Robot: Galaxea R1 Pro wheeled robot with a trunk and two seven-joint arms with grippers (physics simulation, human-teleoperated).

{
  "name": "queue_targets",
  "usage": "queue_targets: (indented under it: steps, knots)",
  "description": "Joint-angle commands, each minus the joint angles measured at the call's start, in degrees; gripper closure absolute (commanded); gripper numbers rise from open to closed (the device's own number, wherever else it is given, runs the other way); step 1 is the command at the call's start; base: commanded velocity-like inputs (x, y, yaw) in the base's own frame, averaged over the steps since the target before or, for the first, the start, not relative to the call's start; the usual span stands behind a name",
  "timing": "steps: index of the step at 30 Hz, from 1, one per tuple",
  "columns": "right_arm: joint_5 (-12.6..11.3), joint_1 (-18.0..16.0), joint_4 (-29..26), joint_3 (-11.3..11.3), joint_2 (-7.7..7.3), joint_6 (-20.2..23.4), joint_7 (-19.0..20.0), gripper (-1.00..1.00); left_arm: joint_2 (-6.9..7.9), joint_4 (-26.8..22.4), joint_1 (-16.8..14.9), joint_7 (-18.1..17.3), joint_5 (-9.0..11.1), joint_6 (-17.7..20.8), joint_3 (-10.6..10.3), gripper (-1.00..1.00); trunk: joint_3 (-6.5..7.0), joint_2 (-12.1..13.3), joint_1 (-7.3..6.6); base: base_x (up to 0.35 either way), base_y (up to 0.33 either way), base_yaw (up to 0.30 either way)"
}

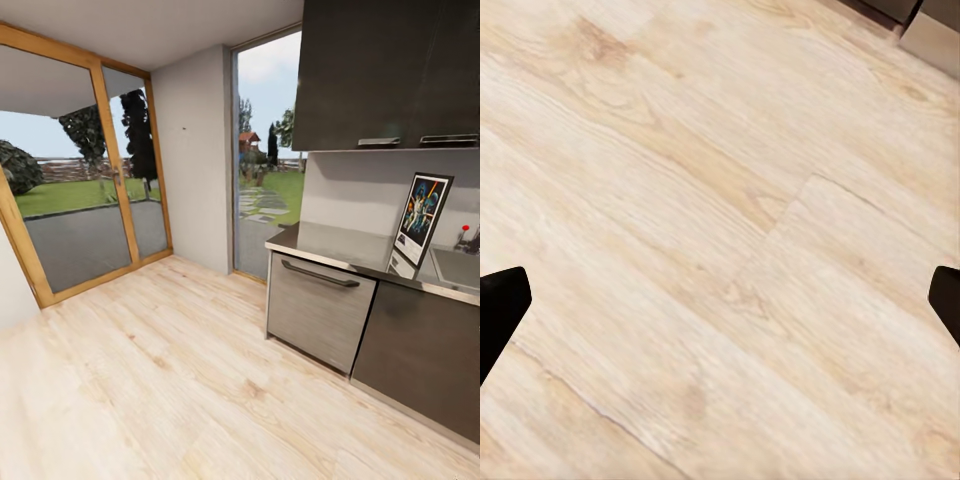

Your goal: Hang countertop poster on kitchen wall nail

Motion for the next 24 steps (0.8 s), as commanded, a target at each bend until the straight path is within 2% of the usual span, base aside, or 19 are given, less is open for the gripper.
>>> queue_targets:
  steps: [1,24]
  knots:
    - [0.04,-0.03,0.04,-0.03,0.0,-0.16,0.02,-1.0,-0.01,-0.06,0.02,0.0,-0.05,-0.09,0.05,-1.0,-0.02,-0.03,0.0,0.0,0.0,-0.147]
    - [0.03,-0.03,0.04,-0.11,0.0,-0.03,0.05,-1.0,-0.01,-0.06,0.02,0.0,-0.05,-0.09,0.05,-1.0,1.01,-0.03,0.0,0.0,0.0,-0.258]
